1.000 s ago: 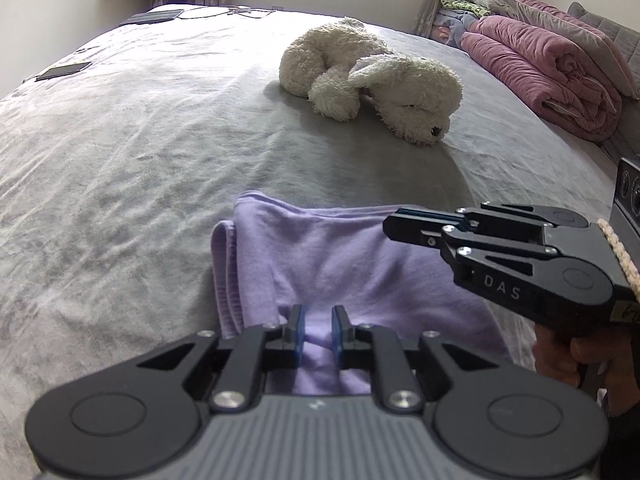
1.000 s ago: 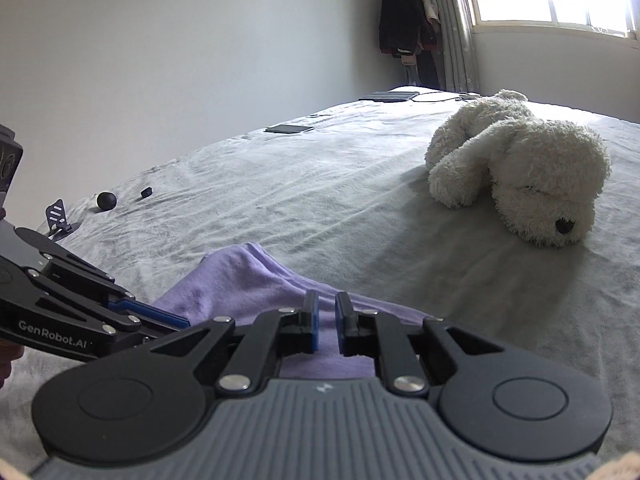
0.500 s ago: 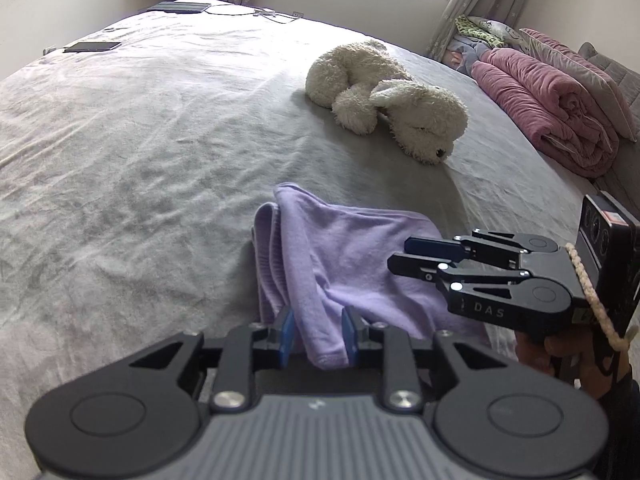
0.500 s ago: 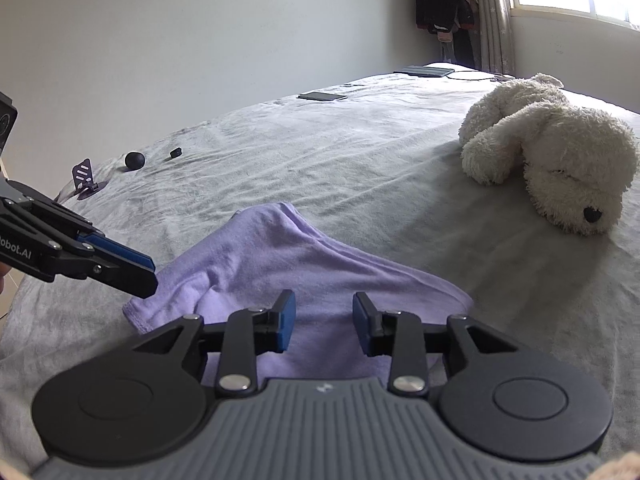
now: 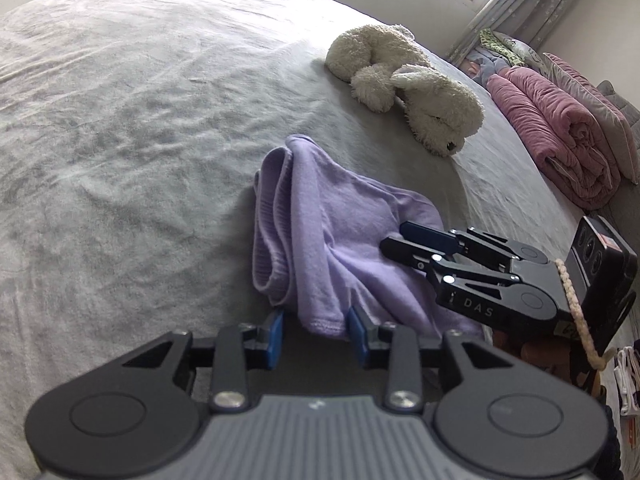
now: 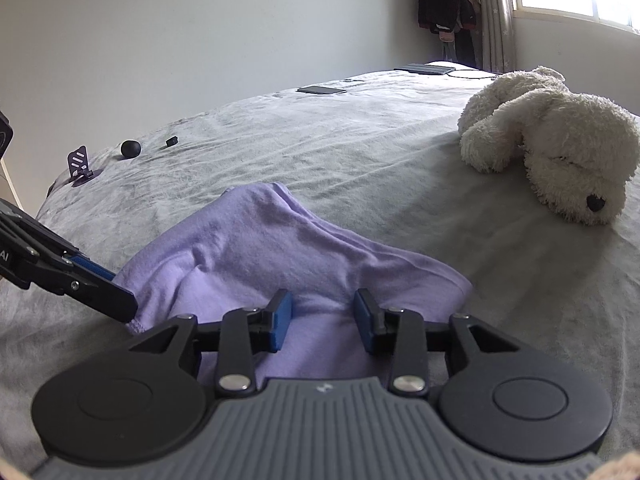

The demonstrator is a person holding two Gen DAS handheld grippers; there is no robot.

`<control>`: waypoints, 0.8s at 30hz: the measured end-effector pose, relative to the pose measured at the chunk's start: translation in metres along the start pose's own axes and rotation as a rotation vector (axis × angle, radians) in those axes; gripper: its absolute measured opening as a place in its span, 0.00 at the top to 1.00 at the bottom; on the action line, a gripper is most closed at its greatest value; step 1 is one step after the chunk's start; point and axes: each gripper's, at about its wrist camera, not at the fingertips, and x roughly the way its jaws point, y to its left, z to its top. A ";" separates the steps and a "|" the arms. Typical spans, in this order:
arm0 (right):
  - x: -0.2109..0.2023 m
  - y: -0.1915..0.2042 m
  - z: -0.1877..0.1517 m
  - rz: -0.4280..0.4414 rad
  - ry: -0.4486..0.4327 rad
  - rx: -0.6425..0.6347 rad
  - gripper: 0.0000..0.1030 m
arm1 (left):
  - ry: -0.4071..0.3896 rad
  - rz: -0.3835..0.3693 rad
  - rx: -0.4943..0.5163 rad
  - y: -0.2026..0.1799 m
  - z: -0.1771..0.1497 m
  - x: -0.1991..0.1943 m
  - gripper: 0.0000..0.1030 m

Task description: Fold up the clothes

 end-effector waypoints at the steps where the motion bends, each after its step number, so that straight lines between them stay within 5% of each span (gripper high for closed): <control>1: -0.001 -0.002 -0.001 0.006 -0.008 0.010 0.62 | -0.003 -0.006 0.000 0.000 0.001 0.001 0.72; 5: -0.004 -0.001 -0.004 -0.011 -0.035 0.031 0.62 | -0.019 -0.028 0.026 -0.004 0.002 0.004 0.90; 14: -0.040 0.026 -0.018 -0.197 -0.112 0.127 0.56 | -0.022 -0.085 0.032 0.006 0.008 -0.004 0.92; 18: -0.068 0.060 -0.033 -0.190 -0.162 0.142 0.57 | -0.040 -0.131 0.018 0.015 0.010 -0.013 0.92; 24: -0.048 0.066 -0.042 -0.270 -0.065 0.154 0.66 | -0.020 -0.143 0.004 0.024 0.009 -0.013 0.92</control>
